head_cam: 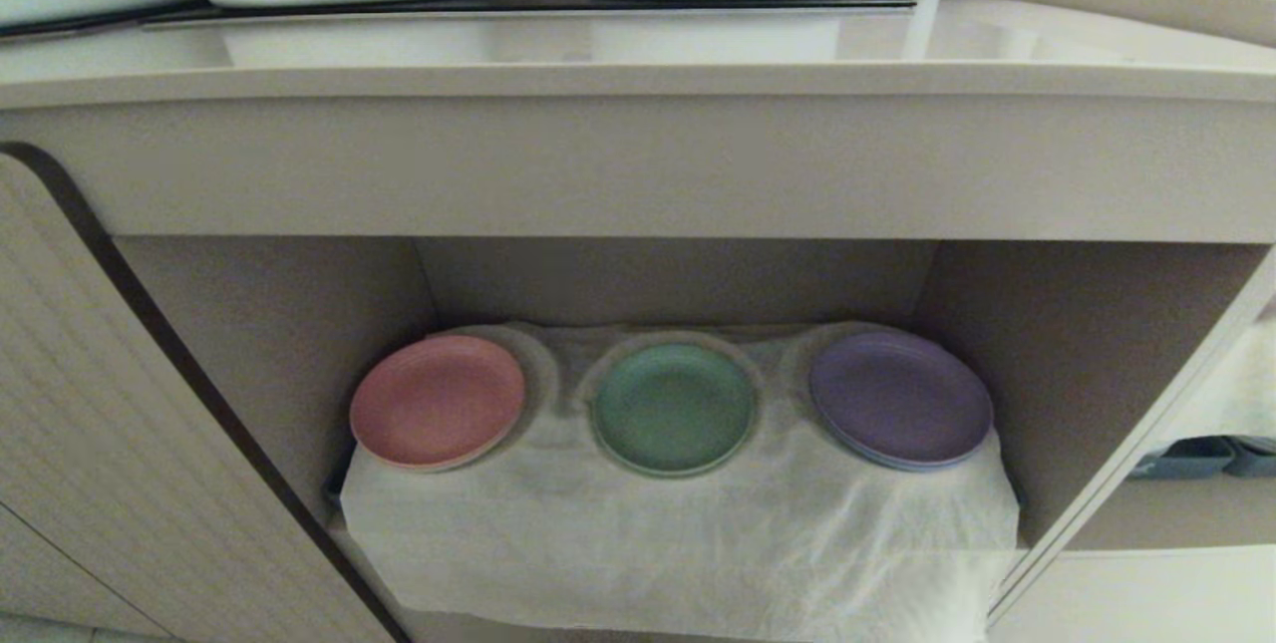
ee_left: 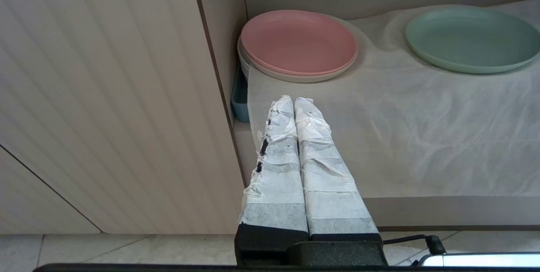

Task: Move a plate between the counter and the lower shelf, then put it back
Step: Pick up the plate in the cupboard

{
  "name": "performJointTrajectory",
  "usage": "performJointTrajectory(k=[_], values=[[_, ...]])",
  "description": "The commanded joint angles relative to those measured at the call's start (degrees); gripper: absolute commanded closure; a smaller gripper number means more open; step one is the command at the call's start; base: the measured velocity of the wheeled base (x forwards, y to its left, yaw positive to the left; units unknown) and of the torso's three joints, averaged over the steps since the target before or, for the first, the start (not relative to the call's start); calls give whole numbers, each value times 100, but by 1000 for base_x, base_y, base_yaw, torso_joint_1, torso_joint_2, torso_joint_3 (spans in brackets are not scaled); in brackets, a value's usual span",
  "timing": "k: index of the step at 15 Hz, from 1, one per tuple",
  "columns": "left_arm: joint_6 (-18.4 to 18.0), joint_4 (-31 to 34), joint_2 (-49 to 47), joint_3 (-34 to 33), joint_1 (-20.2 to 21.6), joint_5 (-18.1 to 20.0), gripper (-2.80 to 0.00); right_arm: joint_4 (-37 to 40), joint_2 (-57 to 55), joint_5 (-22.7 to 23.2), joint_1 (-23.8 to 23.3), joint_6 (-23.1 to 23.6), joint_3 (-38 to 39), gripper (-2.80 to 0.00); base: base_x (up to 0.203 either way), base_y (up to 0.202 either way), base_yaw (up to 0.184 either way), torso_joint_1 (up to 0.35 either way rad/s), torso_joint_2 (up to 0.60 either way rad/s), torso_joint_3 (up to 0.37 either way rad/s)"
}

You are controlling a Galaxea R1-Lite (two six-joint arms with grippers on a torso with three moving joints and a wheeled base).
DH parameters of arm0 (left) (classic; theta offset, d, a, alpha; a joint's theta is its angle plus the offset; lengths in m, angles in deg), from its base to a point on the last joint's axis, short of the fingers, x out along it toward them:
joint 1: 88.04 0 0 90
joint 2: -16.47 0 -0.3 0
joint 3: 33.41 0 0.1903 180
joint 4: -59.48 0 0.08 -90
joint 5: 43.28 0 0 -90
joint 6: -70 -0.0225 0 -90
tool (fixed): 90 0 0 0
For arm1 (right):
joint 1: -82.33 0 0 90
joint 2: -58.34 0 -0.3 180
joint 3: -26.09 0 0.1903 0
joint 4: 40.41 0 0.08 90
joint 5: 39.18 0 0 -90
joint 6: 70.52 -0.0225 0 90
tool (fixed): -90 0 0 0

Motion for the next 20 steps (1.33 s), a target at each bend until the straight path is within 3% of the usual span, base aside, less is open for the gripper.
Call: performJointTrajectory(k=[1,11,18,20], values=[[-1,-2,2,0,0,2,0,-11,-7,5,-5,14,0,0,0,0,0,0,0,0],[-1,-2,2,0,0,2,0,-37,-7,28,14,230,-56,0,0,0,0,0,0,0],[-1,-2,2,0,0,2,0,-100,-1085,476,20,343,-745,0,0,0,0,0,0,0],[-1,-2,-4,0,0,-1,0,-105,-1508,990,19,352,-1068,0,0,0,0,0,0,0]])
